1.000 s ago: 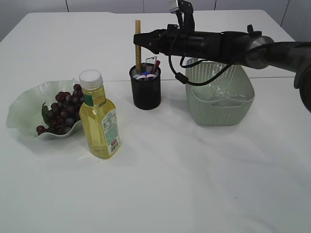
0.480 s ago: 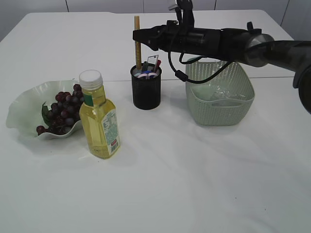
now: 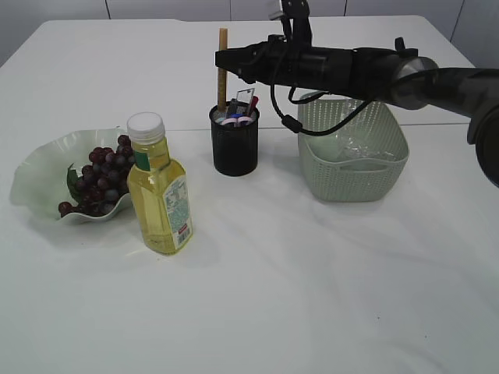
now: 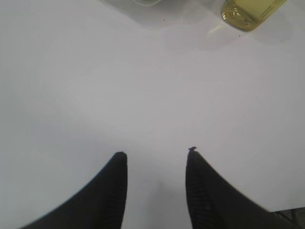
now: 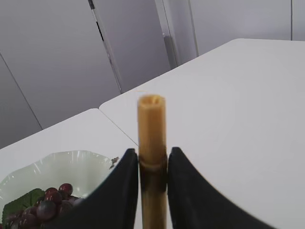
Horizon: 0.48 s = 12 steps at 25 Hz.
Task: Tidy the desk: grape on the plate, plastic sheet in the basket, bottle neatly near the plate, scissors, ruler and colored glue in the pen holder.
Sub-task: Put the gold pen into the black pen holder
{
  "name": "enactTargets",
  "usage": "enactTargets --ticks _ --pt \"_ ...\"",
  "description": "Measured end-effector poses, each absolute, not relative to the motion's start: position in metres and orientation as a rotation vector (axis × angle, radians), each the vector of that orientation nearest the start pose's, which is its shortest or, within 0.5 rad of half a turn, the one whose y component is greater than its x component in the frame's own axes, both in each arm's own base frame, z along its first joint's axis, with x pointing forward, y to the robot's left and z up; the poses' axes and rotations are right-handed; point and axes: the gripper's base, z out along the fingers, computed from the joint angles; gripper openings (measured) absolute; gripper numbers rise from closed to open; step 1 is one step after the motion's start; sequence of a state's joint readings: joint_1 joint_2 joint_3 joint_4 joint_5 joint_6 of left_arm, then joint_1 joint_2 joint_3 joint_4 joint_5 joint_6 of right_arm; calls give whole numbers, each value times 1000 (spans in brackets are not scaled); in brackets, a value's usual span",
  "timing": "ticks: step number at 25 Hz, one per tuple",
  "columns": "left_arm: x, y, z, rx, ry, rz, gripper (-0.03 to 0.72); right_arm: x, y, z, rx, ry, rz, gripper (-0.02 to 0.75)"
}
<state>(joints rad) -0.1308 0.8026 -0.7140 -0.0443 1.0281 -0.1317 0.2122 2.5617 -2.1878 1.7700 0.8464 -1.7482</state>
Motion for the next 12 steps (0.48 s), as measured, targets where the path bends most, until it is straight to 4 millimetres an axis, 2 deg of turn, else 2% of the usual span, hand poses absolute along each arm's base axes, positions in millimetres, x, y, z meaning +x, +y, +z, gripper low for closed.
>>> enactTargets --ticks 12 --pt "128 -20 297 -17 2606 -152 307 540 185 183 -719 1549 917 207"
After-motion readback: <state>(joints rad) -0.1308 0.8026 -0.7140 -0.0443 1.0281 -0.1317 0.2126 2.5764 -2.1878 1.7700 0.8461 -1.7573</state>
